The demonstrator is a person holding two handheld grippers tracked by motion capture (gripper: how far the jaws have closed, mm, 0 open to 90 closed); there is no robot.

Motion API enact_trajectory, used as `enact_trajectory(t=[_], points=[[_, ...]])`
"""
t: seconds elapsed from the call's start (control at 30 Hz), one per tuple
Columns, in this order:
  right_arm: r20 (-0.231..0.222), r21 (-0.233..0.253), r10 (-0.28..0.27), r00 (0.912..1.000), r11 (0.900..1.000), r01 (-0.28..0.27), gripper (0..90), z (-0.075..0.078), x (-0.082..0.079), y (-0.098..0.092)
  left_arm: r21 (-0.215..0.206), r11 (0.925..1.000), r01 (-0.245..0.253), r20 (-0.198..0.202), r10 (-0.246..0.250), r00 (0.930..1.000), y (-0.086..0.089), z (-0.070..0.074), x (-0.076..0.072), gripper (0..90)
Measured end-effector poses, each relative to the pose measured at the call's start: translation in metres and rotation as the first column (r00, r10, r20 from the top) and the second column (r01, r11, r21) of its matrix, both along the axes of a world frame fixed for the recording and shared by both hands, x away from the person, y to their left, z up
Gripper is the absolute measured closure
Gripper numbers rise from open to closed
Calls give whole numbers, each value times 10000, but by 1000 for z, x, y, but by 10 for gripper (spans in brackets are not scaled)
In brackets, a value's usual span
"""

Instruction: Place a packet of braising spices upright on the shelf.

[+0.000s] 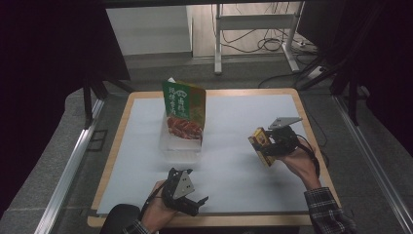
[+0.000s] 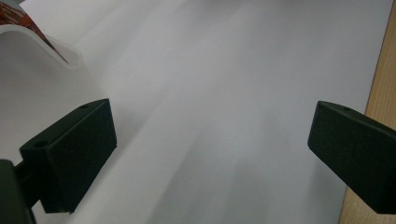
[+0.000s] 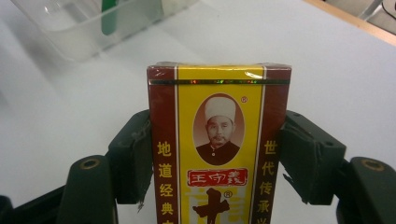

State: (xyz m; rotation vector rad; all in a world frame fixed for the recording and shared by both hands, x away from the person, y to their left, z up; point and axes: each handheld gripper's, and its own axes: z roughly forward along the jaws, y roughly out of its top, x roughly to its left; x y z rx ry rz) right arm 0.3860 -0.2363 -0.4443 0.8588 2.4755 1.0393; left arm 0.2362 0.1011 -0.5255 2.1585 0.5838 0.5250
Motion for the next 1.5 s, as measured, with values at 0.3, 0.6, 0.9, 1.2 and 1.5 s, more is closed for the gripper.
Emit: enact_trajectory(t=[0.3,0.6,0.9,1.2,1.5], points=[[329,795,237,9992,9965,-262,325,7,-3,7,25,10000,10,3,-10,10000,0,0,0,9],[403,1959,216,9990,9802,-291,324,14,-2,17,-41,10000,-59,7,59,10000,2,0,0,9],[652,2476,301,9974,9678,-454,325,17,-4,30,-288,9993,-253,-62,251,9997,8,3,0,9],[908,2974,409,9950,9524,-663,325,19,-4,46,-201,9992,-340,-34,340,9994,10,5,-3,8],[1087,3300,533,9926,9400,-866,325,19,-3,66,-140,9989,-457,81,458,9989,16,7,-9,8]])
